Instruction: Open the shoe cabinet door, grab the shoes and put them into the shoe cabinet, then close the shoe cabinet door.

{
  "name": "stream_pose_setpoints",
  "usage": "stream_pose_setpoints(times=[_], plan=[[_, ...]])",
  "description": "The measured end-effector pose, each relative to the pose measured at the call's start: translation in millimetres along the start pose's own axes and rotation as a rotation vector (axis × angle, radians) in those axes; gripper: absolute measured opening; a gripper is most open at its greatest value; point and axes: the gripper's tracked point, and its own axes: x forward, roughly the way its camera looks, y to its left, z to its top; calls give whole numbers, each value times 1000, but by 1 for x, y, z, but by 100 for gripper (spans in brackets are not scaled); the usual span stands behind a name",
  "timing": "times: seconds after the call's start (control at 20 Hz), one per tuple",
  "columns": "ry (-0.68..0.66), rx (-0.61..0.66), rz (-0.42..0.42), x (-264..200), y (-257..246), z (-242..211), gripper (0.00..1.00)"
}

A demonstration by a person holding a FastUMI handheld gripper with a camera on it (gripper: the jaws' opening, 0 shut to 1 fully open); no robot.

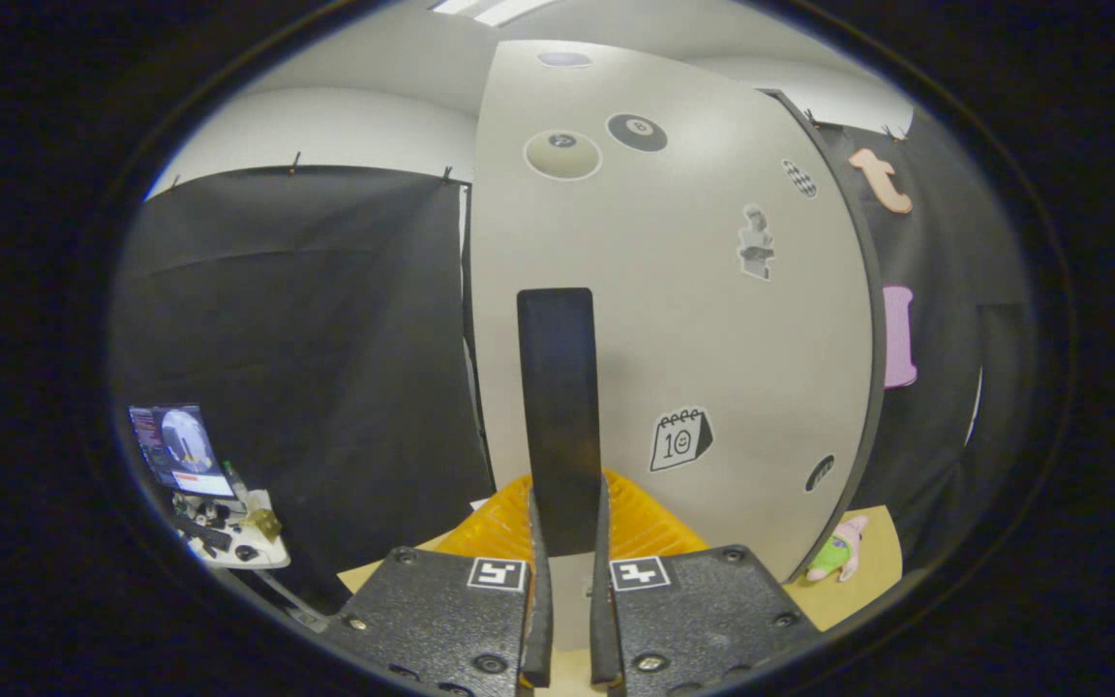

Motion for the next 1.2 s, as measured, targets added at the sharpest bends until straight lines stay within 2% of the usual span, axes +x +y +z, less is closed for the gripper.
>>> stream_pose_setpoints(times=[0.3, 0.65, 0.75, 0.95, 1.05, 1.15, 1.2], plan=[[0, -1, -27, -51, -30, -1, 18], [-18, 38, -127, -105, -69, 0, 18], [-27, 29, -187, -116, -87, 2, 17], [-45, -102, -401, -133, -146, 9, 15], [-53, -109, -482, -152, -169, 12, 11], [-61, -5, -399, -153, -169, 10, 5], [-64, 49, -344, -150, -163, 8, 7]])
